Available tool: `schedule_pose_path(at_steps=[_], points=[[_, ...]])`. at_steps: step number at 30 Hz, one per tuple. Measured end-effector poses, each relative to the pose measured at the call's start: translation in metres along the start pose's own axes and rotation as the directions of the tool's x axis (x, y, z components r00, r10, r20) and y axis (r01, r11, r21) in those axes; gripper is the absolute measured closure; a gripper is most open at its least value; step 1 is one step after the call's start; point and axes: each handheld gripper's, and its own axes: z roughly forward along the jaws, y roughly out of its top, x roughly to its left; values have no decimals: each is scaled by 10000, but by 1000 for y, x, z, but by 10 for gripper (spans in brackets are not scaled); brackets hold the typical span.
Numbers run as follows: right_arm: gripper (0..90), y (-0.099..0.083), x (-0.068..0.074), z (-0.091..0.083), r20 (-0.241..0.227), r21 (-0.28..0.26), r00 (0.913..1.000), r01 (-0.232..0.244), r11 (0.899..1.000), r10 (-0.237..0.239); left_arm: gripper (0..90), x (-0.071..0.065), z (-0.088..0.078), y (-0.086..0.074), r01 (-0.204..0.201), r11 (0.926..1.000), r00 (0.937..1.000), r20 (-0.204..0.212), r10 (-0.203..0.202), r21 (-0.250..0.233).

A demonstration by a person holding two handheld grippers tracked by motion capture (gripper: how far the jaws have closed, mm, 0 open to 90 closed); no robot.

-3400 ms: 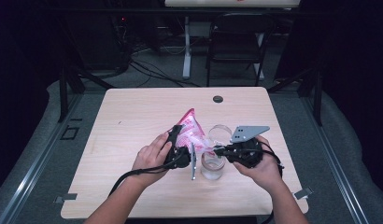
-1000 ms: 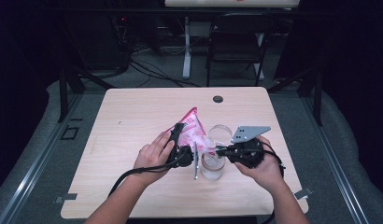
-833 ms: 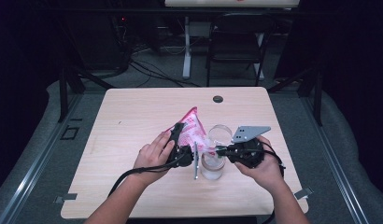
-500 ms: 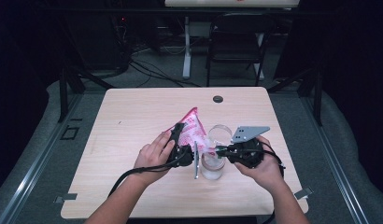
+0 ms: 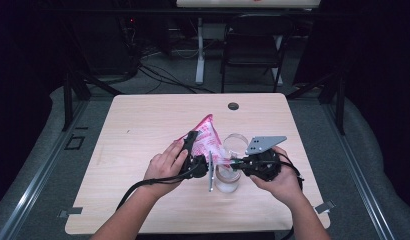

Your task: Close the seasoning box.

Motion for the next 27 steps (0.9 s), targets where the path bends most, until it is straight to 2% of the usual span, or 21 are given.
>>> schedule_pose_path(at_steps=[27], points=[[896,-1,0,0,199,58,9998,70,10000,-71,614,1,-1,2,-47,9999,10000,-77,46,-92]])
